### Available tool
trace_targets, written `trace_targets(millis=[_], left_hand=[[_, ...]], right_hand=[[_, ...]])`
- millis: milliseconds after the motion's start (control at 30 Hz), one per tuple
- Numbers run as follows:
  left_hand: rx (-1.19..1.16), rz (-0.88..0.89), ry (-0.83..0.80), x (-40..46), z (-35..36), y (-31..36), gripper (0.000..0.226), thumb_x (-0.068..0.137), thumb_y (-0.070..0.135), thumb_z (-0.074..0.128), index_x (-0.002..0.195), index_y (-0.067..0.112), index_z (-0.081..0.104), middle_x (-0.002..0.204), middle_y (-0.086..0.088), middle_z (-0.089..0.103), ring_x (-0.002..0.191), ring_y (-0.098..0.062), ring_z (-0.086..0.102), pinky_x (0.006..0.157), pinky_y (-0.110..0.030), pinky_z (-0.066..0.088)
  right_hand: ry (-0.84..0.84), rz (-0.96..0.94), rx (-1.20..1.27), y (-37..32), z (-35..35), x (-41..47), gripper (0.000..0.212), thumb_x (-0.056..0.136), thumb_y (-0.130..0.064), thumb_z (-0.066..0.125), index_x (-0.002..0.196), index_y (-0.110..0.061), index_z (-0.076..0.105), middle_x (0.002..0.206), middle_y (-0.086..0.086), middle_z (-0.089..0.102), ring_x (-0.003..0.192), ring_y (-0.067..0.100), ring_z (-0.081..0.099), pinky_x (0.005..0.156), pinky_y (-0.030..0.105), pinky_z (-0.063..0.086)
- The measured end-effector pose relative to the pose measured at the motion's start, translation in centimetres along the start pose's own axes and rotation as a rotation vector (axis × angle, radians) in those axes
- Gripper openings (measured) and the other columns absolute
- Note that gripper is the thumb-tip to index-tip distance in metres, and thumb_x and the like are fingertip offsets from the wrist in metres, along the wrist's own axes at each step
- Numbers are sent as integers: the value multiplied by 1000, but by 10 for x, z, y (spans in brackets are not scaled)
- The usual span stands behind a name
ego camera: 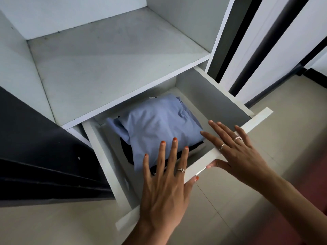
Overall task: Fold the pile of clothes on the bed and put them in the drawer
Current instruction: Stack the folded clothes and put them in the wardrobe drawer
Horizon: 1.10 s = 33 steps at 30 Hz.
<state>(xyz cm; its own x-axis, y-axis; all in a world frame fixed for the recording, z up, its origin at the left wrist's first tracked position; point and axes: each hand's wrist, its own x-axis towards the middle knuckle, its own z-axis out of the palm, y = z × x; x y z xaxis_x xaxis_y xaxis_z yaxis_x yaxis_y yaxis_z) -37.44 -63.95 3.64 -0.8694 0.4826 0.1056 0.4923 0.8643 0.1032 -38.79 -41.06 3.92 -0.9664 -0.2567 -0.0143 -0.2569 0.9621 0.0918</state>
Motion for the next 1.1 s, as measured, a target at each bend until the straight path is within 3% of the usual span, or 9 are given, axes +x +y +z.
trace_targets(millis=[200,300,400,467,633,767,900,1000,1100], left_hand=[[71,-9,62,21,0,-27,70,93,59,34,152,22,26,160,-6,17,147,-29,15,113,-58,15],[114,-3,84,32,0,-43,74,92,58,37,153,22,20,161,-5,12,148,-28,11,115,-56,10],[149,-22,107,48,1,-63,74,92,61,29,154,23,15,162,-3,6,149,-26,5,114,-52,3],[159,-59,126,61,0,-76,76,91,65,24,154,23,15,162,-3,6,149,-26,3,114,-53,7],[134,-201,174,99,-6,-108,94,85,75,29,154,15,8,162,-8,0,148,-31,0,116,-53,9],[150,-218,244,125,-1,-136,94,84,65,50,152,7,19,160,-12,16,147,-26,16,116,-42,14],[121,-283,425,134,7,-135,81,74,35,79,142,10,43,147,-8,44,134,-24,43,106,-36,25],[114,-322,497,139,13,-131,75,70,29,81,136,12,50,143,-5,50,131,-22,47,104,-36,29],[163,-341,552,143,18,-132,68,70,27,81,131,14,54,138,-2,55,126,-20,51,101,-34,30]], right_hand=[[13,-17,19,-3,0,36,83,76,-58,41,149,-23,26,155,14,26,140,32,24,110,57,19],[16,-13,42,-6,0,55,84,78,-63,31,151,-24,17,157,14,19,142,32,18,113,57,17],[28,-13,95,-13,-4,78,86,77,-65,25,152,-25,8,158,14,12,143,32,13,114,58,13],[43,-6,135,-16,-5,96,89,78,-68,21,152,-24,2,159,12,6,146,31,8,116,57,9],[74,36,90,-19,-2,147,100,82,-67,41,147,-22,-19,157,2,-21,143,20,-17,119,49,-1],[239,25,52,-28,3,190,95,87,-59,48,153,-15,-4,162,4,-5,147,17,-8,119,45,1],[411,41,20,-33,12,213,75,90,-42,57,150,-6,27,157,12,26,145,26,23,117,47,11],[524,10,1,-25,15,224,69,82,-40,68,136,-3,47,142,16,49,132,33,45,109,55,27],[613,-6,-58,-24,16,231,60,81,-44,67,124,-5,50,130,14,56,119,34,52,100,55,37]])
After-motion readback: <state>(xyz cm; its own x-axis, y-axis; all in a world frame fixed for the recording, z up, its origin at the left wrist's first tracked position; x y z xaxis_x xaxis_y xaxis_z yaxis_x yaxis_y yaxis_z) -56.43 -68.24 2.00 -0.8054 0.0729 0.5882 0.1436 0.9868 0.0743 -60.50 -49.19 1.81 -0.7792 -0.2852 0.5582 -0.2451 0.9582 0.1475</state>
